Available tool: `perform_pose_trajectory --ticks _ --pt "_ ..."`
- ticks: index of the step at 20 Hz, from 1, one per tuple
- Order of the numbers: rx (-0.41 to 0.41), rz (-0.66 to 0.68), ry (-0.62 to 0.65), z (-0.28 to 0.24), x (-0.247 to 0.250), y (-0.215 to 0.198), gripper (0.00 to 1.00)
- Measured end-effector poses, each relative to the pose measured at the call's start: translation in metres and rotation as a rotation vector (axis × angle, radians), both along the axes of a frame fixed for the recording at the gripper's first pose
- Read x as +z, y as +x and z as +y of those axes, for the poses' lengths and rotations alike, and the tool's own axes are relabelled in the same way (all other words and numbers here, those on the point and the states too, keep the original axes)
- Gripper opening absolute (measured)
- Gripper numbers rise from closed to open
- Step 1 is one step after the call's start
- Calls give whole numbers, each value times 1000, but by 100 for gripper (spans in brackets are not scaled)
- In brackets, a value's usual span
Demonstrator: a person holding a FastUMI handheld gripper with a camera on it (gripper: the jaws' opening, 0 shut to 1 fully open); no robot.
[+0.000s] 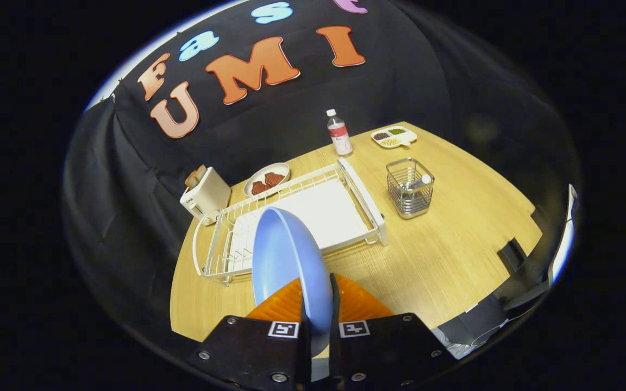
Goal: Take the plate from the dish rack, then take the spoon from the basket and place it into the plate.
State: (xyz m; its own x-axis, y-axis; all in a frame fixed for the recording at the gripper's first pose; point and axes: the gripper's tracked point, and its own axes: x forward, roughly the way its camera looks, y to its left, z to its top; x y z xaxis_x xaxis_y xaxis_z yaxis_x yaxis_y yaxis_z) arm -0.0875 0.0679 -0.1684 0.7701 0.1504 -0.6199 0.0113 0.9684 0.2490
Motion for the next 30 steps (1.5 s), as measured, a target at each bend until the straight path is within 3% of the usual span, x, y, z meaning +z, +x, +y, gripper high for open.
perform_pose_trajectory --ticks 10,15,21,25,27,28,29,30 --pt "-1 143 127 11 -79 -22 13" --pt "-14 186 223 21 -99 -12 13" --pt "-12 214 243 30 -114 -7 13" --pt "-27 228 220 21 -117 -7 21" --pt "-26 225 188 11 -115 -10 32" --pt "-26 216 179 6 -111 -8 45" --pt "-30 204 167 3 -106 -5 52" --pt "-36 192 150 -4 -102 -1 68"
